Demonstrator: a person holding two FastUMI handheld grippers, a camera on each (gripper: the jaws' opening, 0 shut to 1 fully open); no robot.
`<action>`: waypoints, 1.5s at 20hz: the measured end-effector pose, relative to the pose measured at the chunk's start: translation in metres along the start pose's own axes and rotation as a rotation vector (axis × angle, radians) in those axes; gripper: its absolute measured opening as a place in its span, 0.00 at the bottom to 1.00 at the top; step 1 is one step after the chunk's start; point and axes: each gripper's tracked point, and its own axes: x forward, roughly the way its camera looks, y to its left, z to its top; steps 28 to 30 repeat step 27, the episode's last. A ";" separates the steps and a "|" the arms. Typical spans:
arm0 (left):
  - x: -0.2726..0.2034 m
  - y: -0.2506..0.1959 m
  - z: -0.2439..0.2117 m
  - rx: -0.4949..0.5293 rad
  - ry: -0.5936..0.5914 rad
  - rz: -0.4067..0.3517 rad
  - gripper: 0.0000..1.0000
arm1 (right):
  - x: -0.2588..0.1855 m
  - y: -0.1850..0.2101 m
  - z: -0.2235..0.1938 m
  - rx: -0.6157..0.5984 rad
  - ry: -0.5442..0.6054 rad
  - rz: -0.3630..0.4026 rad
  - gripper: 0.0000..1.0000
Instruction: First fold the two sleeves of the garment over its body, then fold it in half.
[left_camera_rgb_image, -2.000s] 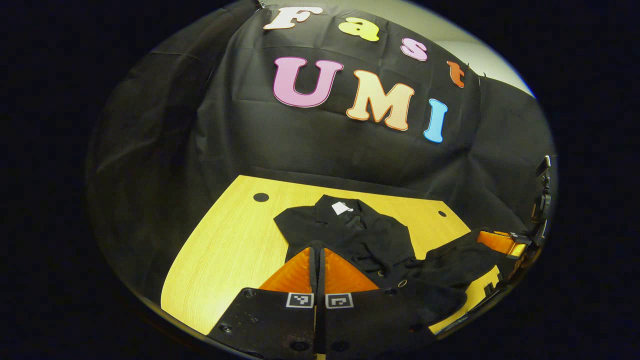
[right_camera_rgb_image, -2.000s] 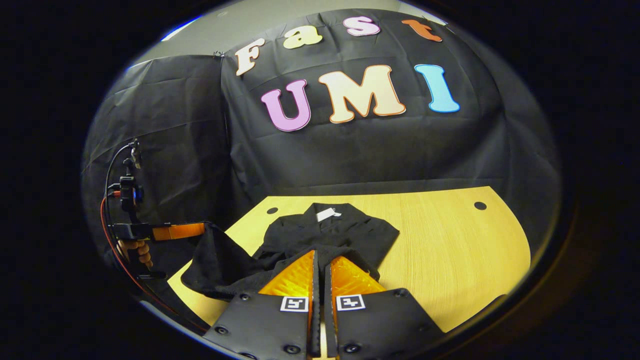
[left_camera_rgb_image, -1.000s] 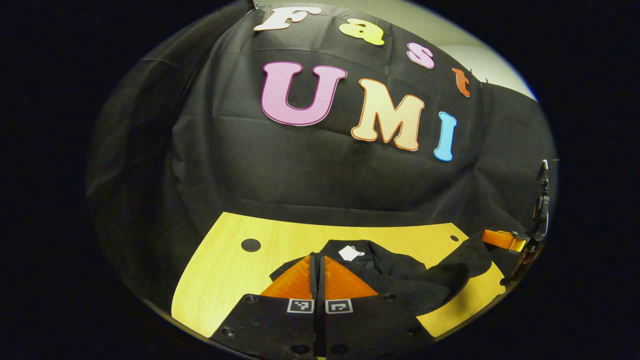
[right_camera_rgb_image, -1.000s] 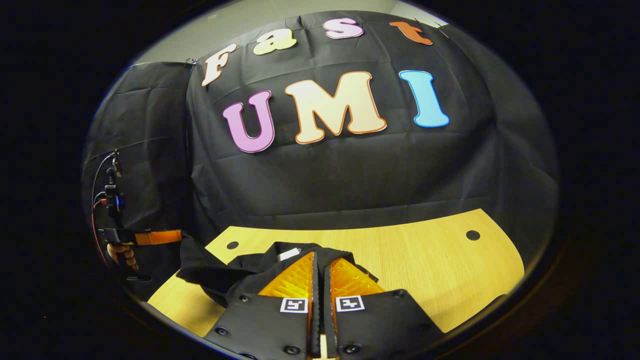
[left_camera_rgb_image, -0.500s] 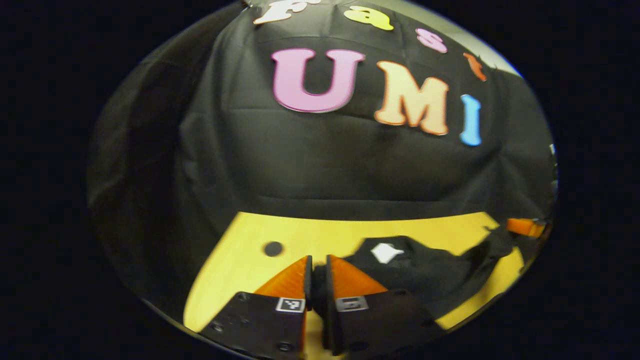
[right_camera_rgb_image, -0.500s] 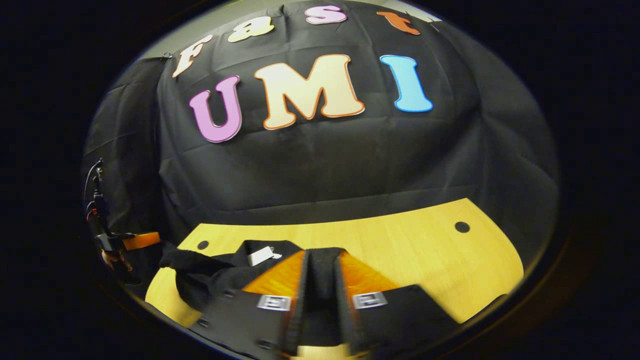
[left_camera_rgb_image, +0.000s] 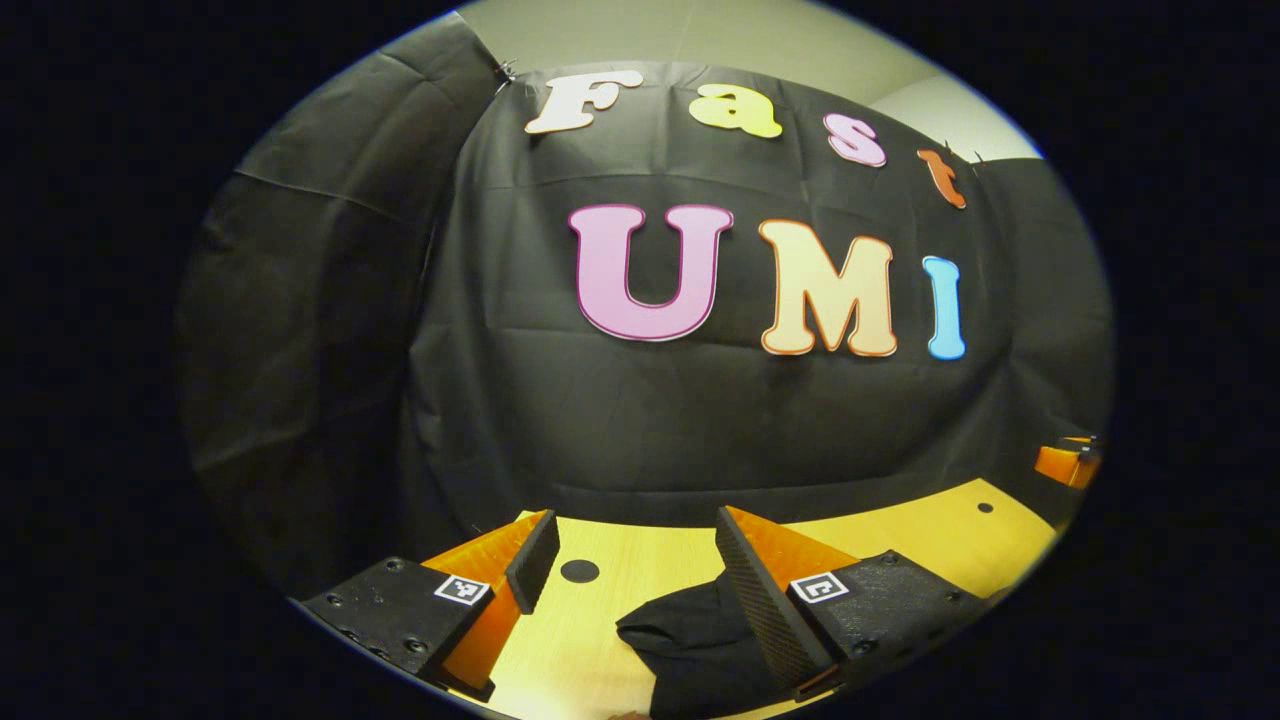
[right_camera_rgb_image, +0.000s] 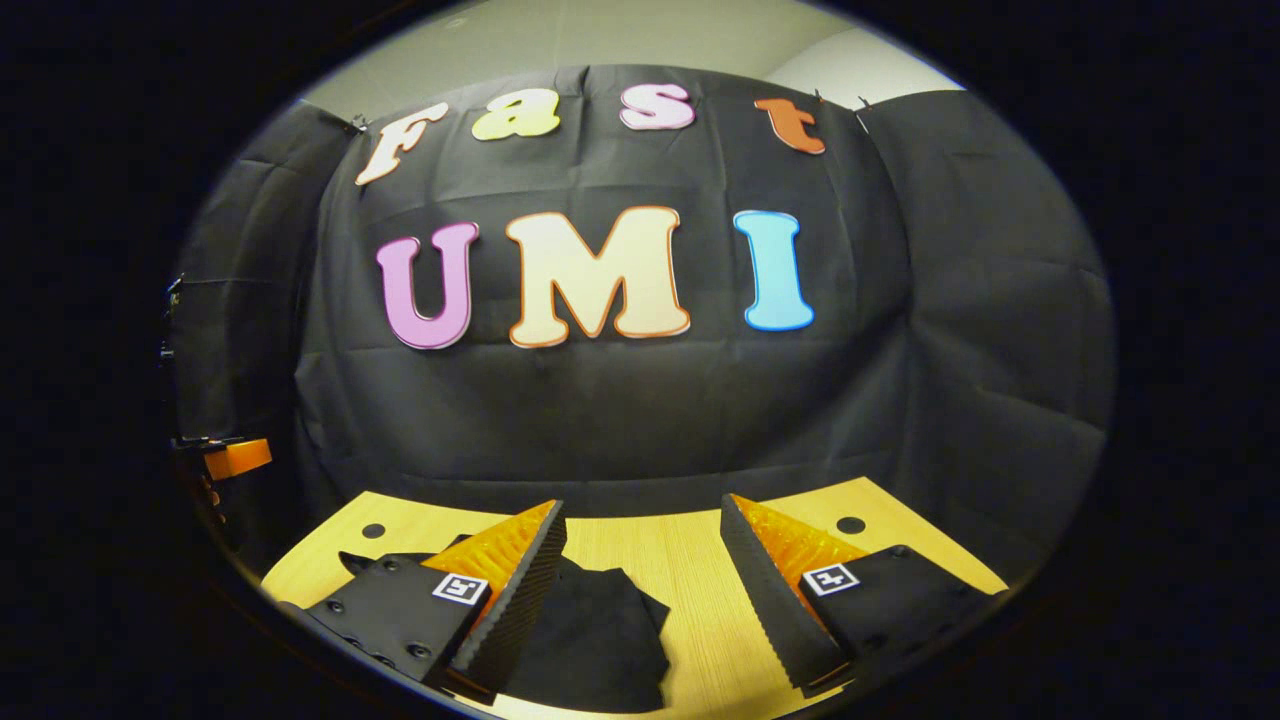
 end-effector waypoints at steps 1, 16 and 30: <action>-0.012 -0.002 0.008 0.001 -0.021 0.008 0.93 | -0.011 -0.001 0.003 -0.007 -0.020 0.004 0.94; -0.204 -0.061 0.075 0.042 -0.202 0.017 0.92 | -0.214 -0.022 0.004 0.020 -0.178 0.124 0.97; -0.259 -0.091 0.097 0.034 -0.245 -0.007 0.92 | -0.276 -0.036 0.012 0.028 -0.239 0.161 0.94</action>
